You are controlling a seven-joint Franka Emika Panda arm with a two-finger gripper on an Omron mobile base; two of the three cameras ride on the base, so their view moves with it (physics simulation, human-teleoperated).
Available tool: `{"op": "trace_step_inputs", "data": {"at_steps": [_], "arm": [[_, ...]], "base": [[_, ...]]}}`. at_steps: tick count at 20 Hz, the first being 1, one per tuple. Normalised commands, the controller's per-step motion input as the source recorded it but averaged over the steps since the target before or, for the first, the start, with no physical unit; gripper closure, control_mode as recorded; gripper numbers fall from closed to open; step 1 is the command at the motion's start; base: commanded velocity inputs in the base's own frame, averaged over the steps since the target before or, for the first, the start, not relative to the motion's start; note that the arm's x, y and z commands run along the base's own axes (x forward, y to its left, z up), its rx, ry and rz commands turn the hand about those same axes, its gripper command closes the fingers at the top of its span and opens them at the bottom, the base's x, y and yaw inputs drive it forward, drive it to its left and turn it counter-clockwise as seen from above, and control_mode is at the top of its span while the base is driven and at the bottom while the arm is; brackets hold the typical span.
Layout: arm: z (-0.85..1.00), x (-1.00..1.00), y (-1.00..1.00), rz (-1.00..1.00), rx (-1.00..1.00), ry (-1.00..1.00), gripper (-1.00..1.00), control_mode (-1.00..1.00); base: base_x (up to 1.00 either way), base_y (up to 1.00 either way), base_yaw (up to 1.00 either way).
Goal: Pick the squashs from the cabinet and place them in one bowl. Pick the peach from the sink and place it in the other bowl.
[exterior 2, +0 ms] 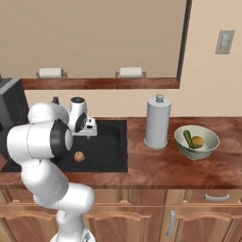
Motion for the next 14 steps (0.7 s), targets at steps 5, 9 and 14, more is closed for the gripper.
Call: {"op": "trace_step_inputs", "data": {"at_steps": [5, 9, 14], "arm": [[-0.22, 0.2, 0.06, 0.0, -0.01, 0.0, -1.0, -1.0], [-0.41, 0.25, 0.14, 0.0, -0.04, 0.0, -1.0, -1.0], [-0.2, 0.03, 0.2, 0.0, -0.02, 0.0, -1.0, -1.0]], "base": [[0.0, 0.0, 0.0], [0.0, 0.0, 0.0], [0.0, 0.0, 0.0]]}}
